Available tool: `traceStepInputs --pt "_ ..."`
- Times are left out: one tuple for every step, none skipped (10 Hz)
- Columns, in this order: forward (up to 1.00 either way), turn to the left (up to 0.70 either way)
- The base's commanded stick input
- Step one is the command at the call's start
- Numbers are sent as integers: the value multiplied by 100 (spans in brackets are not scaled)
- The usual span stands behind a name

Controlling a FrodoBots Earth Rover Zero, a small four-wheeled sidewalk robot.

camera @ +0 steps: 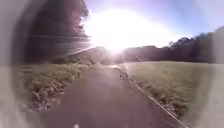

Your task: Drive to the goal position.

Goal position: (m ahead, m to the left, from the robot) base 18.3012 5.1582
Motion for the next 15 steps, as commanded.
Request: traceStepInputs --pt "85 0" --pt "85 0" --pt "85 0" --pt "85 0" --pt "85 0" --pt "85 0" --pt "85 0" --pt "85 0" --pt "85 0" --pt "85 0" --pt "85 0" --pt "85 0" --pt "85 0" --pt "85 0" --pt "85 0"
